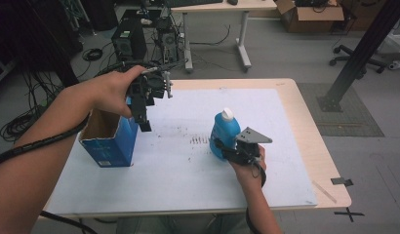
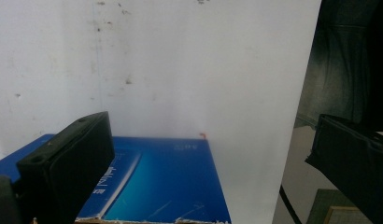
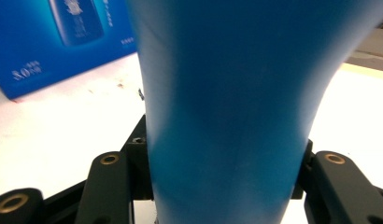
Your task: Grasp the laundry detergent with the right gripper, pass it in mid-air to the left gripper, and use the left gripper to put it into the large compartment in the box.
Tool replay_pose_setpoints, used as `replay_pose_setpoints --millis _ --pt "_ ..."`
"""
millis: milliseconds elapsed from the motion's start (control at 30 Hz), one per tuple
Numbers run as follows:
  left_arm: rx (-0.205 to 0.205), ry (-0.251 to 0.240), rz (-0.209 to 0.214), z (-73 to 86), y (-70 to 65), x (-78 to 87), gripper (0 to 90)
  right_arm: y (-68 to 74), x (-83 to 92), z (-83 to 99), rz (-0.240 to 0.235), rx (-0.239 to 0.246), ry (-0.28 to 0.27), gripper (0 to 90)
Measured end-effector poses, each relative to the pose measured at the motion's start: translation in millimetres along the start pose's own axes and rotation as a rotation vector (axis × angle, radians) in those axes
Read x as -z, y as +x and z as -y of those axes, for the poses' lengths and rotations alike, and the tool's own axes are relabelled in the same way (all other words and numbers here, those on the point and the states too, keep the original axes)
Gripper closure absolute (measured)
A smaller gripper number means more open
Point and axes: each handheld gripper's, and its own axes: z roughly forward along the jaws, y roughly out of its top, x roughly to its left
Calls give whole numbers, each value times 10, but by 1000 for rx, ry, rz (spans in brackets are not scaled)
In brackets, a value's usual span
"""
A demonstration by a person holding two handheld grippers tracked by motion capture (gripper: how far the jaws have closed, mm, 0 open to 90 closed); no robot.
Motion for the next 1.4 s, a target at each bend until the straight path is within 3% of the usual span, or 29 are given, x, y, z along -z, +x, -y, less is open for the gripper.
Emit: replay_pose_setpoints --millis 133,400,467,500,600,767,1067,1200,1233,1400 --pt "-1 -3 -1 2 -5 28 1 -24 54 -77 -25 9 0 464" --pt "-16 -6 -3 -52 -37 93 1 -102 273 -382 -154 51 -6 465" --pt "-19 -8 -2 -61 -42 99 1 -106 296 -419 -167 61 -4 465" --pt "-24 -8 0 -82 -54 118 1 -116 340 -494 -203 79 1 464" --pt "-30 -8 1 -98 -63 131 1 -121 378 -555 -230 96 3 465" --pt "-43 -9 -1 -143 -108 169 1 -104 490 -730 -303 177 34 465" --pt "-74 -1 7 -252 -187 200 2 -62 592 -824 -435 233 33 464" --pt "-91 -3 7 -308 -220 220 1 -28 589 -842 -474 256 29 463" --pt "-101 -4 8 -344 -249 234 1 -8 579 -848 -506 270 29 463" --pt "-124 4 9 -421 -323 244 1 47 531 -845 -569 300 46 463"
